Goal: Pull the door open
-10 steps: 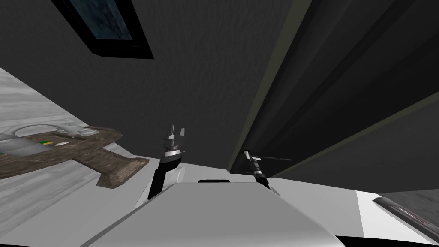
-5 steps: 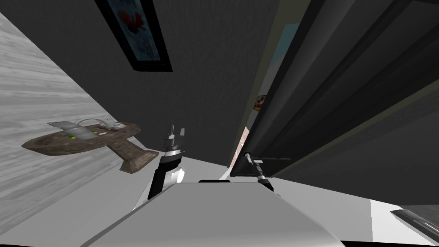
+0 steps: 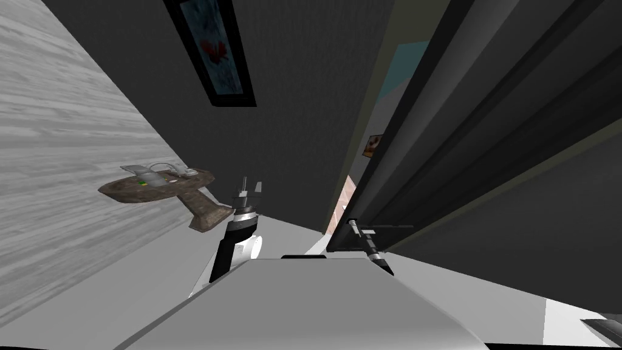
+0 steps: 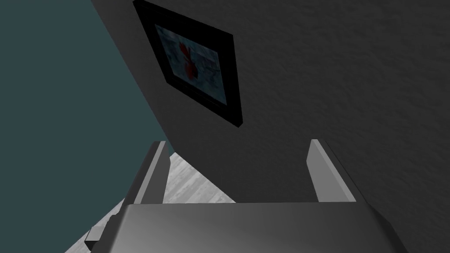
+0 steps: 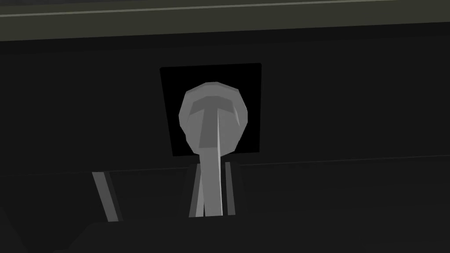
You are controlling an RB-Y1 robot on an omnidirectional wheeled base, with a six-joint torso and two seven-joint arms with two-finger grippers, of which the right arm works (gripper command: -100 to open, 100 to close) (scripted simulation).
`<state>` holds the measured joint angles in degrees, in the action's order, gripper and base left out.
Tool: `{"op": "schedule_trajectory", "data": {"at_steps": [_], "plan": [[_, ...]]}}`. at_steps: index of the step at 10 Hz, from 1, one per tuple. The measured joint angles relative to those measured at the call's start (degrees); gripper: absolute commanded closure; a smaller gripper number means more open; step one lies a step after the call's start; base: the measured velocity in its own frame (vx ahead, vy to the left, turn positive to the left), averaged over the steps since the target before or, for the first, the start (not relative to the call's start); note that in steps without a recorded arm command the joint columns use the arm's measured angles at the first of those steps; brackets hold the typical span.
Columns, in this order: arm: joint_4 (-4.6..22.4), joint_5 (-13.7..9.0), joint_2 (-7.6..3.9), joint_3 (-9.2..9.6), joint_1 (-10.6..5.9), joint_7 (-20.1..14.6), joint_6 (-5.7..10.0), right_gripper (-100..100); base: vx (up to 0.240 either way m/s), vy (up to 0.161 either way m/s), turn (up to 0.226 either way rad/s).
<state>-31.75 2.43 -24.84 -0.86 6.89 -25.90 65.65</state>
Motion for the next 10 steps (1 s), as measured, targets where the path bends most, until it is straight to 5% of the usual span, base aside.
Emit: {"op": "schedule_trajectory", "data": {"at_steps": [2, 4, 8, 10], "plan": [[-1.27, 0.12, -0.33, 0.03, 1.36, -0.36, 0.73, 100, -0.213, -0.090, 0.171], [1.73, 0.39, -0.77, 0.22, 1.44, -0.80, 3.90, 100, -0.228, -0.110, 0.246], [2.38, 0.78, -1.63, 0.42, 3.72, -1.67, 7.21, 100, -0.182, -0.058, 0.128], [1.78, 0.68, -1.48, 0.65, 3.71, -1.57, 6.43, 100, -0.176, -0.029, 0.122]]}}
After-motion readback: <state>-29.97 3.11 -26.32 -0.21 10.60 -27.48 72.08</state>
